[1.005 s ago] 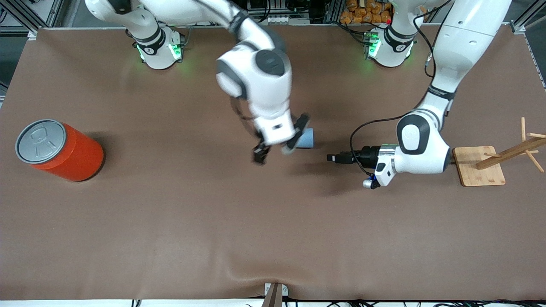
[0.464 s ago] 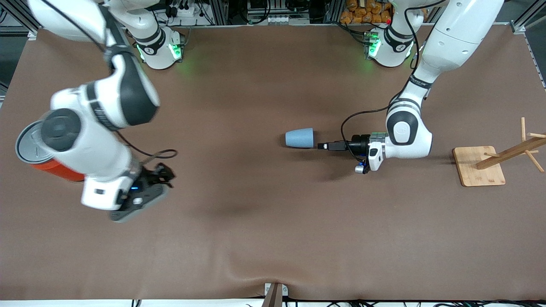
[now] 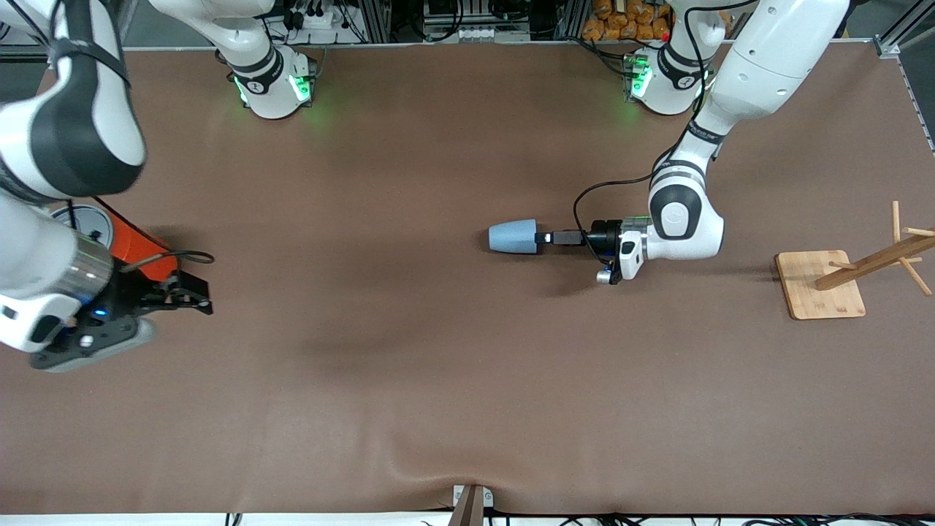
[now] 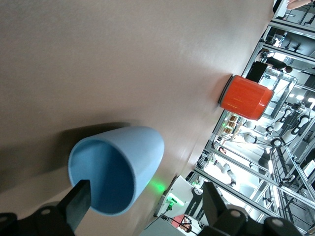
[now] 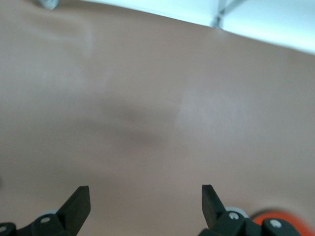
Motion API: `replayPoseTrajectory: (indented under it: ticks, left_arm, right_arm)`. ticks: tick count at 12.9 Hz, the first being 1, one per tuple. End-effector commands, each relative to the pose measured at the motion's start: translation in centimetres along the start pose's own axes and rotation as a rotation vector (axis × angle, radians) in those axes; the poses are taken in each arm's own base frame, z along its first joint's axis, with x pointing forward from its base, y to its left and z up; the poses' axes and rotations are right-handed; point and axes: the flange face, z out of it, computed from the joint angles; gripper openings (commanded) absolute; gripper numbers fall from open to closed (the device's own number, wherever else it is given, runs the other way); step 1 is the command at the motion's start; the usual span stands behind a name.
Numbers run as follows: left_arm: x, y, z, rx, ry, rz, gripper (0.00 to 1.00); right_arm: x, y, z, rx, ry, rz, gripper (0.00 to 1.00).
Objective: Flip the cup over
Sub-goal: 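Lift the cup with the left gripper and rotate it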
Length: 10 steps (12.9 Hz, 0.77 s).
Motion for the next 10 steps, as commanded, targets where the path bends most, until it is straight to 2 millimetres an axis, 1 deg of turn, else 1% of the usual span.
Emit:
replayPoseTrajectory:
  ticks: [1, 2, 3, 4, 5, 6, 7, 8, 9, 10]
  left_arm:
    - [-0.6, -0.1, 0.7, -0.018, 0.014, -0.001, 0.99]
    - [-0.8, -0.2, 1.6, -0.031, 0.008, 0.005, 0.95]
    - [-0.8, -1.1, 2.2, -0.046, 0.012, 0.009, 0.93]
    - [-0.6, -1.9, 2.8, -0.066, 0.021, 0.018, 0.90]
    - [-0.4, -2.5, 3.3, -0.089, 0.034, 0.015, 0.87]
    - [-0.6, -2.8, 4.3, -0.098, 0.032, 0.014, 0.84]
    - [-0.7, -2.7, 4.6, -0.100, 0.031, 0.016, 0.79]
    - [-0.7, -2.7, 4.6, -0.103, 0.033, 0.007, 0.67]
    - [-0.6, -2.5, 4.5, -0.115, 0.044, -0.014, 0.47]
    - [-0.6, -2.3, 4.6, -0.119, 0.046, -0.018, 0.27]
  right_arm:
    - [-1.6, 0.6, -1.7, -0.019, -0.005, 0.229, 1.00]
    - [-2.9, 0.7, -3.0, -0.029, -0.014, 0.244, 1.00]
    - [-4.7, 0.3, -4.1, -0.042, -0.015, 0.248, 1.00]
    - [-7.0, 0.9, -4.9, -0.057, -0.014, 0.267, 1.00]
    - [-9.1, 1.1, -5.8, -0.061, -0.003, 0.279, 1.00]
    - [-11.7, 0.7, -6.6, -0.069, -0.003, 0.284, 1.00]
    - [-13.5, 0.4, -6.8, -0.074, -0.003, 0.286, 1.00]
    - [-14.4, 0.7, -7.2, -0.077, -0.003, 0.295, 1.00]
    - [-14.5, 0.9, -7.3, -0.077, -0.009, 0.295, 1.00]
    - [-14.4, 1.5, -7.5, -0.076, -0.009, 0.292, 1.00]
